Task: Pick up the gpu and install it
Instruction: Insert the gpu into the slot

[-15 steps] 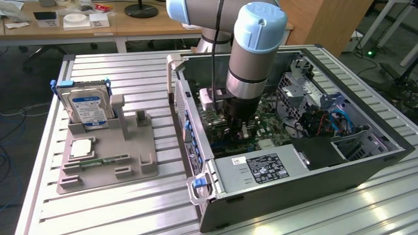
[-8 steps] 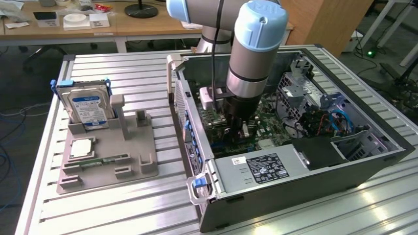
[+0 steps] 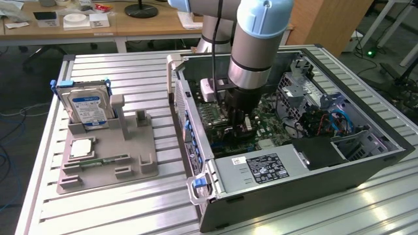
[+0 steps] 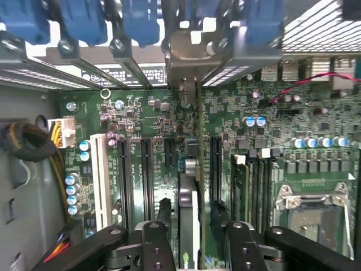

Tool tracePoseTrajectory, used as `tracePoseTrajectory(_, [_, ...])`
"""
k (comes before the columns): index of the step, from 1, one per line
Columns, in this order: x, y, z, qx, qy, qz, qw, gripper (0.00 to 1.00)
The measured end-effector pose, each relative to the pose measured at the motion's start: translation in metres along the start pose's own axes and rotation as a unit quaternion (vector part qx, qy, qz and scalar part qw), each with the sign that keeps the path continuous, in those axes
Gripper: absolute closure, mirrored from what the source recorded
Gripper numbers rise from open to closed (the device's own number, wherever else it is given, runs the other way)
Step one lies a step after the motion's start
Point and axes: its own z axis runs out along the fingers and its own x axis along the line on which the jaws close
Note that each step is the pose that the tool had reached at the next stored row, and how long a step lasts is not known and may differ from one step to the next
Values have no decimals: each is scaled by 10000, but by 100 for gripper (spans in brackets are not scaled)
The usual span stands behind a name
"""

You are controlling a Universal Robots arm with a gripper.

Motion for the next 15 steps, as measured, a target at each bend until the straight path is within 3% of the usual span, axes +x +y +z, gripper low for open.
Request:
tracePoseTrajectory(3, [-4, -4, -82, 7, 0, 0, 10000, 58])
tracePoseTrajectory(9, [-10, -10, -211, 63, -3, -3, 10000, 58])
tracePoseTrajectory(12, [-11, -11, -232, 66, -4, -3, 10000, 58])
tracePoseTrajectory(15, [-11, -11, -233, 66, -3, -3, 10000, 66])
